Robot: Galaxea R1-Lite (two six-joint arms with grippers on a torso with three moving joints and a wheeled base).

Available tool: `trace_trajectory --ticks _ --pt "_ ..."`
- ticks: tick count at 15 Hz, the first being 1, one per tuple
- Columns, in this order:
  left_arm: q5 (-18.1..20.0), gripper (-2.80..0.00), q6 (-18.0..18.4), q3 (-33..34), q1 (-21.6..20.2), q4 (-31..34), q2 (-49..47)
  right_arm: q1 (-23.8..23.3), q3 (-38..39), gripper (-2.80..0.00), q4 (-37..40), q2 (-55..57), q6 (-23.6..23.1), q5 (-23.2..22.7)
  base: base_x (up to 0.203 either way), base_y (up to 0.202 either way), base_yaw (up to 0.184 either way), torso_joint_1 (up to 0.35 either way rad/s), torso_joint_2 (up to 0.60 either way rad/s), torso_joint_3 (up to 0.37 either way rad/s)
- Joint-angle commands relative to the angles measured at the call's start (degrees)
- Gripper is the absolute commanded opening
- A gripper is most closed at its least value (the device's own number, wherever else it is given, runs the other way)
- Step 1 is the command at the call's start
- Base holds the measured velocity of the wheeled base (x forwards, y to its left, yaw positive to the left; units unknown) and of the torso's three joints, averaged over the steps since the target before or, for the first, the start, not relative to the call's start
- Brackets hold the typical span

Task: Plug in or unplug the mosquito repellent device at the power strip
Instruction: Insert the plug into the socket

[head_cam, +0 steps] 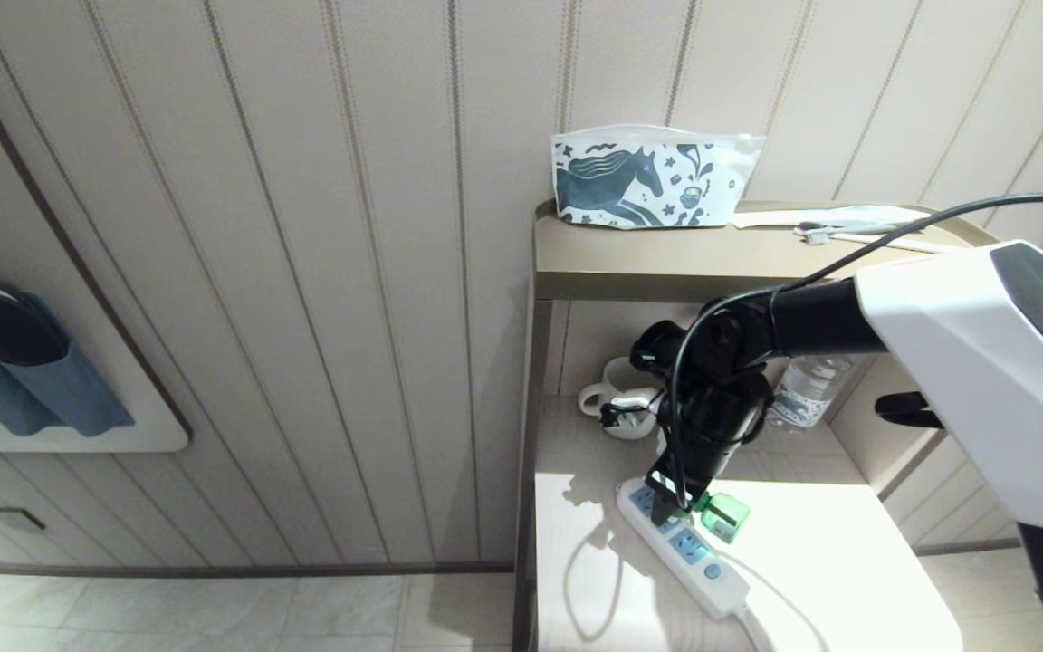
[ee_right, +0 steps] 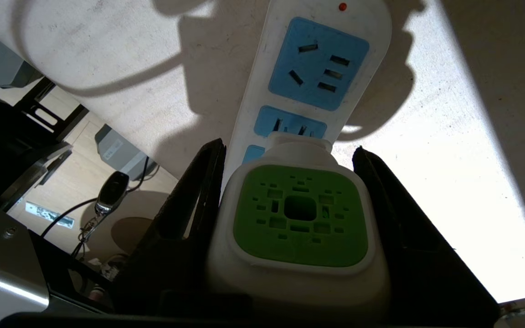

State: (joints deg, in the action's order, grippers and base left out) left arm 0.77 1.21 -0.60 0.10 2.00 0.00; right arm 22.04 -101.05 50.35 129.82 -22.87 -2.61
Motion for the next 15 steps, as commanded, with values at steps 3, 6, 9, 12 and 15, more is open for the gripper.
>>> trace_trajectory --ticks 3,6,9,12,15 --pt "0.02 -2.8 0.02 -0.02 -0.01 0.02 -0.09 0.43 0.22 -2.8 0.19 0.37 0.02 -0.27 0.0 0.0 0.0 0.0 0.0 0.0" --pt "0.02 -2.8 0.02 -0.02 -0.01 0.02 -0.09 0.72 0.59 -2.8 0.19 0.17 0.11 -0.47 0.0 0.0 0.0 0.0 0.0 0.0" --pt "0.02 -2.8 0.02 -0.02 -0.01 0.02 -0.09 0.64 1.29 -2.8 0.19 0.17 0.19 -0.56 0.0 0.0 0.0 0.0 0.0 0.0" --pt "0.02 -2.8 0.02 -0.02 -0.01 0.02 -0.09 0.2 1.2 -2.8 0.1 0.09 0.11 -0.56 0.0 0.0 0.0 0.0 0.0 0.0" --pt "0.02 -2.8 0.02 -0.02 -0.01 0.02 -0.09 0.11 0.56 -2.8 -0.01 0.27 0.11 -0.56 0.0 0.0 0.0 0.0 0.0 0.0"
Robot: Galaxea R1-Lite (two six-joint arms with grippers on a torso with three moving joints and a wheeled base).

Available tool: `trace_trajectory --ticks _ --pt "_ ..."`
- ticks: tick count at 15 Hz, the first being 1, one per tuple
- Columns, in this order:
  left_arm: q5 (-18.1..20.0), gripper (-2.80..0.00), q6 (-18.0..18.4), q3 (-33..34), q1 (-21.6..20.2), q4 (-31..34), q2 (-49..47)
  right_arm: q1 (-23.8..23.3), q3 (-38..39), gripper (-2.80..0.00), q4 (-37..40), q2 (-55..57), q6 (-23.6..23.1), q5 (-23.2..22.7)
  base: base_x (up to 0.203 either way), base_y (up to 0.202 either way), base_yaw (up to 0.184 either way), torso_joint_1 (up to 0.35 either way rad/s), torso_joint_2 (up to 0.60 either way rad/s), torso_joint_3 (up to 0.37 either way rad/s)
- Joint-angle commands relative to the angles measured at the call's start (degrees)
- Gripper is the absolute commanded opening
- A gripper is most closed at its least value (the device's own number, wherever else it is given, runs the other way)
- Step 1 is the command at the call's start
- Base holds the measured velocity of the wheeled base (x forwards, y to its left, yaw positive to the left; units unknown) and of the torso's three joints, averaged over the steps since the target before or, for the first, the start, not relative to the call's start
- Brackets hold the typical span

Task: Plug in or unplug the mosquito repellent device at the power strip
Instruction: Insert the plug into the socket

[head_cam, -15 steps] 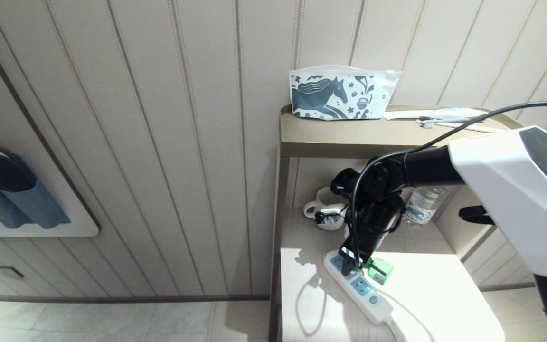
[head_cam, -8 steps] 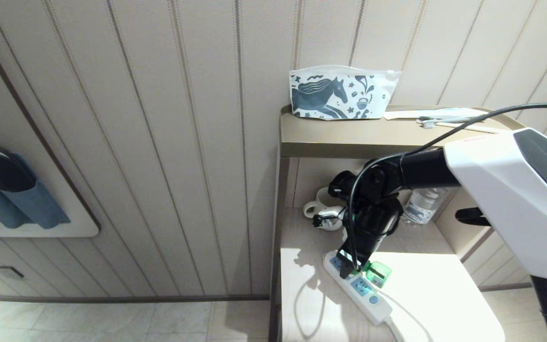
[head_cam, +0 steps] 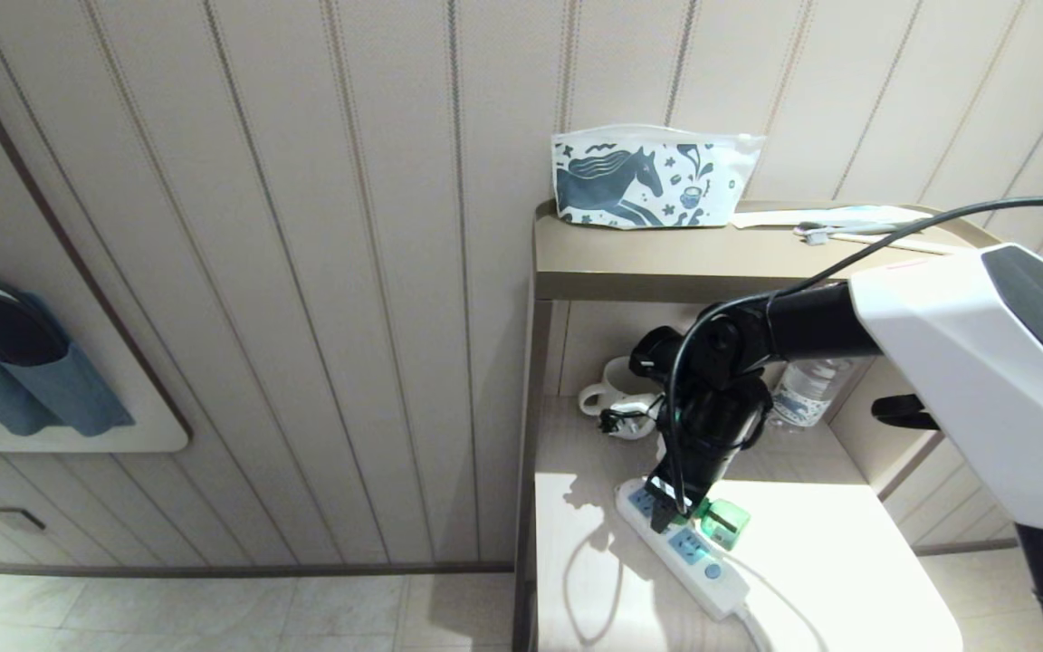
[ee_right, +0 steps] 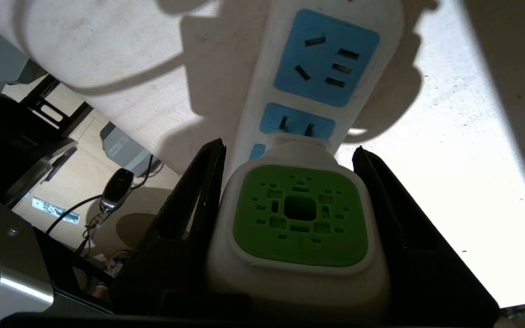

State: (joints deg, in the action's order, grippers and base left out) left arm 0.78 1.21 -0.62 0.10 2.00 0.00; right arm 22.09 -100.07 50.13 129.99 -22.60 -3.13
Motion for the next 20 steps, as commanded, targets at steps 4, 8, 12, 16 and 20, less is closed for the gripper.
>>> trace_trajectory --ticks 4,8,12,16,20 --pt "0.01 -2.8 0.02 0.01 -0.01 0.02 -0.09 0.06 -0.3 -2.8 -2.05 0.97 -0.25 -0.21 0.0 0.0 0.0 0.0 0.0 0.0" --pt "0.01 -2.8 0.02 0.01 -0.01 0.02 -0.09 0.41 0.14 -2.8 -2.05 0.88 -0.25 -0.65 0.0 0.0 0.0 0.0 0.0 0.0" --pt "0.01 -2.8 0.02 0.01 -0.01 0.02 -0.09 0.41 2.6 -2.8 -2.16 0.12 -0.16 -1.05 0.0 0.0 0.0 0.0 0.0 0.0" --pt "0.01 -2.8 0.02 0.01 -0.01 0.02 -0.09 0.57 6.35 -2.8 -5.58 -1.38 -0.16 -1.16 0.0 0.0 0.0 0.0 0.0 0.0" --pt "0.01 -2.8 0.02 0.01 -0.01 0.02 -0.09 0.59 7.44 -2.8 -6.53 -1.14 -0.07 -1.17 0.0 0.0 0.0 0.0 0.0 0.0"
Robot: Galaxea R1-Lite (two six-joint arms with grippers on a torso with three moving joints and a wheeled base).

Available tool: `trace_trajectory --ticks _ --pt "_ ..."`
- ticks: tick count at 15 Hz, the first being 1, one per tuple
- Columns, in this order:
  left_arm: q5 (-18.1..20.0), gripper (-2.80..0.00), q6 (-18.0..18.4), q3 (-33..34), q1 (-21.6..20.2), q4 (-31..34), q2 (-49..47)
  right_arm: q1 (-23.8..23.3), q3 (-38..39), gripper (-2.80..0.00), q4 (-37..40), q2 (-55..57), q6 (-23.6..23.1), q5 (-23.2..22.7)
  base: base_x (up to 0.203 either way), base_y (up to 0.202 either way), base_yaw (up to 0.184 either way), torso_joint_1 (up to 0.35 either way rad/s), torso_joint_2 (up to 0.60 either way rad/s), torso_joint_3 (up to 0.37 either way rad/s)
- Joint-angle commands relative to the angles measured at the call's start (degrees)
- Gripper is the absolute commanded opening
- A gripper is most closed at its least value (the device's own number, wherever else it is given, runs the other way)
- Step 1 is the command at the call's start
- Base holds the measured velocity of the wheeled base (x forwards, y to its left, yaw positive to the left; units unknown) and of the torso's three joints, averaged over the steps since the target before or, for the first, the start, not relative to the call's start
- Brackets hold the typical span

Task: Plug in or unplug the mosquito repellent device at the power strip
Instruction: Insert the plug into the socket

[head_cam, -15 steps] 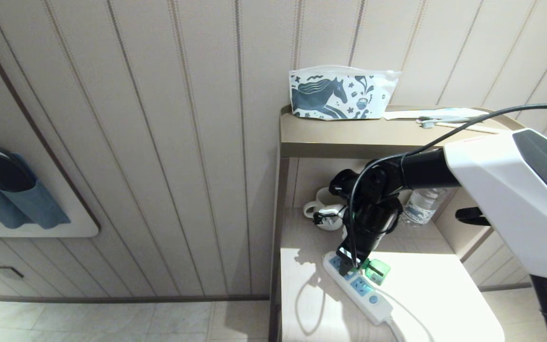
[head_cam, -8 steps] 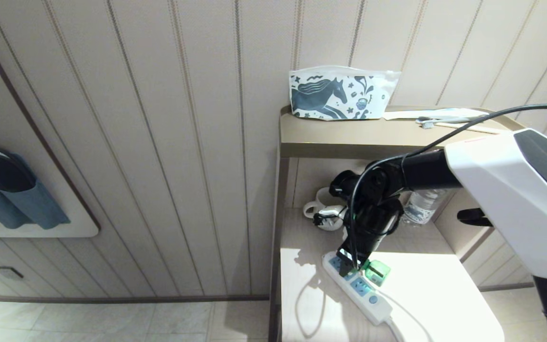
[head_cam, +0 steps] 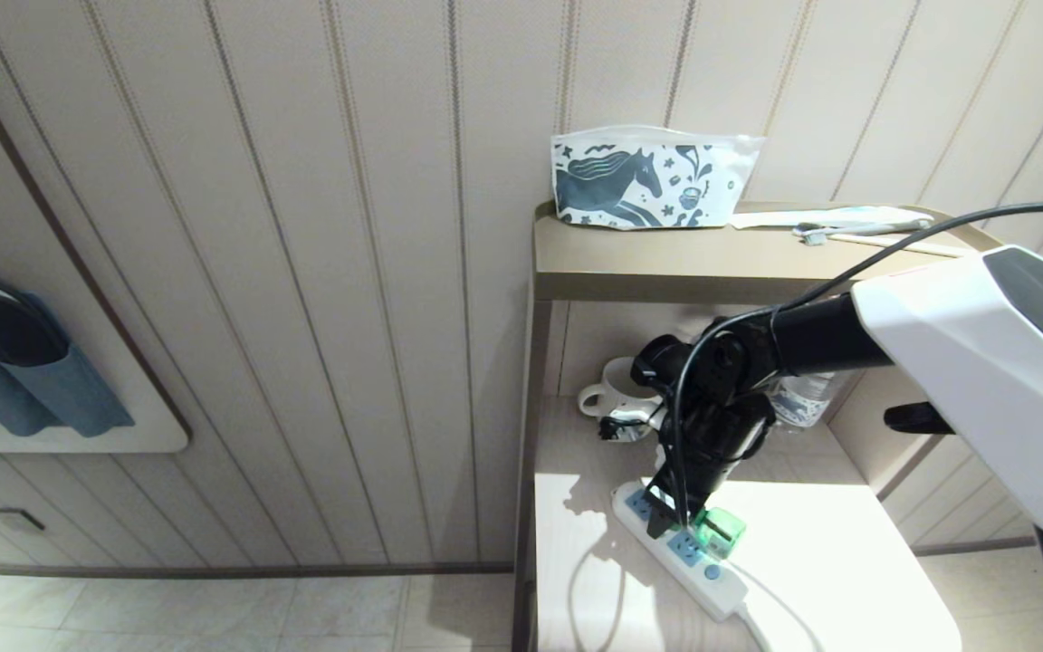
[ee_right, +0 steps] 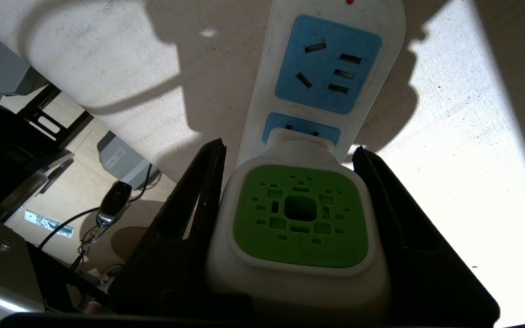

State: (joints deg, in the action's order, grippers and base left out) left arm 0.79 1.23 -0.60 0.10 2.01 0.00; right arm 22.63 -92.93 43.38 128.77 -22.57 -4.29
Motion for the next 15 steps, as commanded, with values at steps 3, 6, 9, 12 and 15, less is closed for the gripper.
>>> trace_trajectory --ticks 3,6,9,12,15 --pt "0.0 -2.8 0.0 -0.02 -0.01 0.01 -0.09 0.05 0.21 -2.8 -0.14 0.34 -0.11 -0.02 0.0 0.0 0.0 0.0 0.0 0.0" --pt "0.0 -2.8 0.0 -0.02 -0.01 0.01 -0.09 0.05 0.81 -2.8 -0.14 0.43 -0.02 -0.02 0.0 0.0 0.0 0.0 0.0 0.0" --pt "0.0 -2.8 0.0 -0.02 -0.01 0.01 -0.09 -0.11 3.62 -2.8 -3.71 0.27 -0.02 0.05 0.0 0.0 0.0 0.0 0.0 0.0" --pt "0.0 -2.8 0.0 -0.02 -0.01 0.01 -0.09 0.05 4.43 -2.8 -6.73 0.69 -0.02 0.07 0.0 0.0 0.0 0.0 0.0 0.0" --pt "0.0 -2.8 0.0 -0.02 -0.01 0.01 -0.09 0.05 4.78 -2.8 -6.82 1.19 -0.02 0.07 0.0 0.0 0.0 0.0 0.0 0.0"
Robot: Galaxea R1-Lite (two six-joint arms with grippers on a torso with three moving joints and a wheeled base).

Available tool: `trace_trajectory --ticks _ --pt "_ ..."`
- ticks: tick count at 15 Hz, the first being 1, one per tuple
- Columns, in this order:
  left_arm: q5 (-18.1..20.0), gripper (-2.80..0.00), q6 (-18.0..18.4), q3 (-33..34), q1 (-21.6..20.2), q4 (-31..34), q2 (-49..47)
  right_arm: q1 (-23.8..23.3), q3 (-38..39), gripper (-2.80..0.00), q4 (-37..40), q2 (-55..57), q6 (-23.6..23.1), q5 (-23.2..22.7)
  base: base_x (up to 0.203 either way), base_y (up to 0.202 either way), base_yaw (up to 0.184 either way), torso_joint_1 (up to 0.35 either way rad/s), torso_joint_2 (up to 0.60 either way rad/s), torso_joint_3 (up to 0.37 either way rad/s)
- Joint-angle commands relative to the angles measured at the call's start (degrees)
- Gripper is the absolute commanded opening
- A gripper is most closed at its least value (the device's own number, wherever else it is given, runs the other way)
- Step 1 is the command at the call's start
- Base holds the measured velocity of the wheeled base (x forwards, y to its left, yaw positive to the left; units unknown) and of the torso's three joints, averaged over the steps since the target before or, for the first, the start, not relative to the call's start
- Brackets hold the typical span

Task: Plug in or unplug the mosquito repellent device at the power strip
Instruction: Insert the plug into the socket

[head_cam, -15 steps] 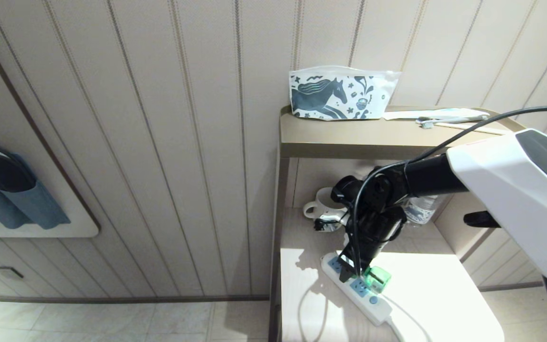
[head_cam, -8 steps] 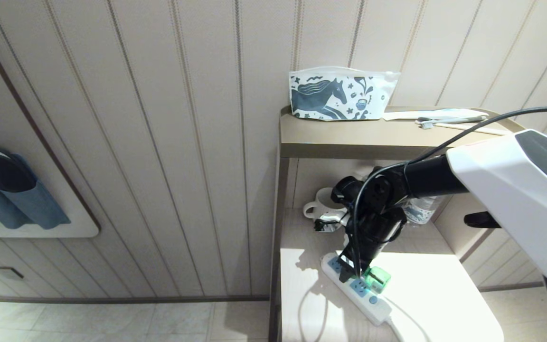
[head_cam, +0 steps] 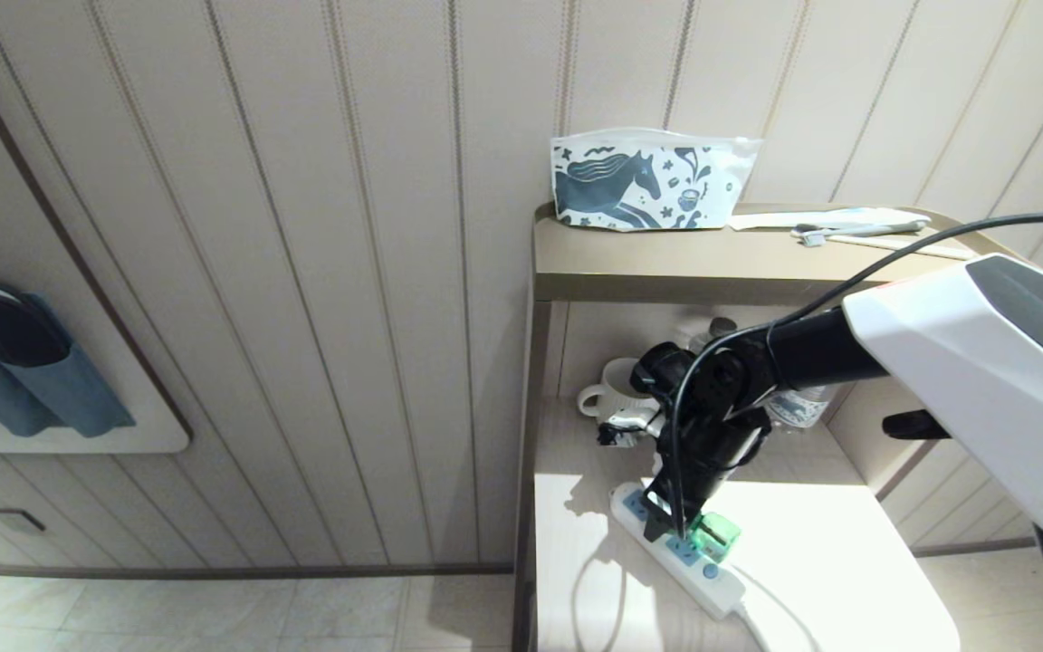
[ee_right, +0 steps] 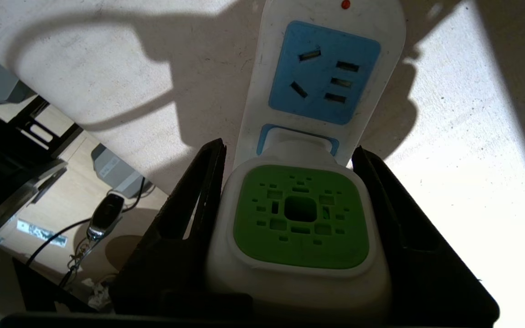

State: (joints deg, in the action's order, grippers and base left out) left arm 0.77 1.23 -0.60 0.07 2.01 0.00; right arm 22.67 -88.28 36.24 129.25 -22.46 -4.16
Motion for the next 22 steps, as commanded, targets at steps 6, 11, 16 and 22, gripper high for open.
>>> trace_trajectory --ticks 6,11,16,22 --pt "0.02 -2.8 0.0 -0.02 0.01 0.01 -0.09 0.0 0.27 -2.8 0.32 0.63 -0.13 -0.06 0.0 0.0 0.0 0.0 0.0 0.0" --pt "0.02 -2.8 0.0 0.01 0.01 0.01 -0.09 0.9 0.11 -2.8 0.52 -3.05 0.47 0.17 0.0 0.0 0.0 0.0 0.0 0.0" --pt "0.02 -2.8 0.0 -0.02 0.01 0.01 -0.09 1.5 -0.04 -2.8 0.32 -3.73 0.92 0.3 0.0 0.0 0.0 0.0 0.0 0.0" --pt "0.02 -2.8 0.0 -0.02 0.01 0.01 -0.09 2.73 0.13 -2.8 0.32 -4.08 1.17 0.21 0.0 0.0 0.0 0.0 0.0 0.0"
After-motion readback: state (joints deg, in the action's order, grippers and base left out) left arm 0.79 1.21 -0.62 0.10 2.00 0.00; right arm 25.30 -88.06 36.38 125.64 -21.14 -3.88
